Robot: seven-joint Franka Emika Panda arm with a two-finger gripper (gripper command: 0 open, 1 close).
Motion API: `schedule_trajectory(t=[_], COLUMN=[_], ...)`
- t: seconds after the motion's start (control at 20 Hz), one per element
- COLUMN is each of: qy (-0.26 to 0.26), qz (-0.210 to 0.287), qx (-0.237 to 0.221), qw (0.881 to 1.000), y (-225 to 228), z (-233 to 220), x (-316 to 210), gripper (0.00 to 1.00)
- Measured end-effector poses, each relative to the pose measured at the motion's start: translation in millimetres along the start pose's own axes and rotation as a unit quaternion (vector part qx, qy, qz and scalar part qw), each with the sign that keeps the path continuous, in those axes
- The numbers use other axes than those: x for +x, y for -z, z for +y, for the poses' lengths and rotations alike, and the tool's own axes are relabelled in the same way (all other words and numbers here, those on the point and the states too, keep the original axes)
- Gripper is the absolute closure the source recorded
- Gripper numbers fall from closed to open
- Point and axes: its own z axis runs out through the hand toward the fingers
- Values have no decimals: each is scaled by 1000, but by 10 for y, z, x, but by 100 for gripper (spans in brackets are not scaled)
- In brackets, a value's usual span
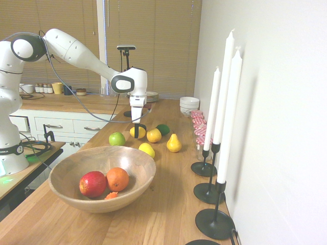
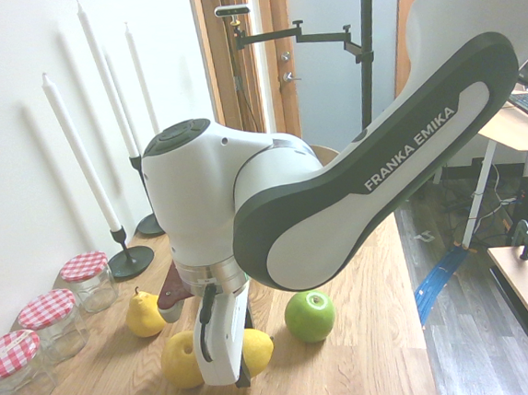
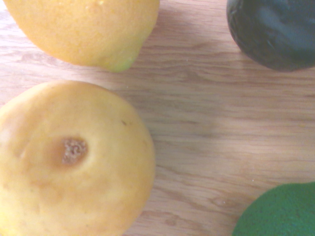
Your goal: Take yellow lemon out of the basket
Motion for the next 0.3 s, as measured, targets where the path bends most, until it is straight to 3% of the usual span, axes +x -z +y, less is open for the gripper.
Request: schedule_trajectory(t=[0.3], qy=[1], qz=[0], qx=[0], qw=[1000], y=[1], z=[-8], x=[-10], gripper=[0])
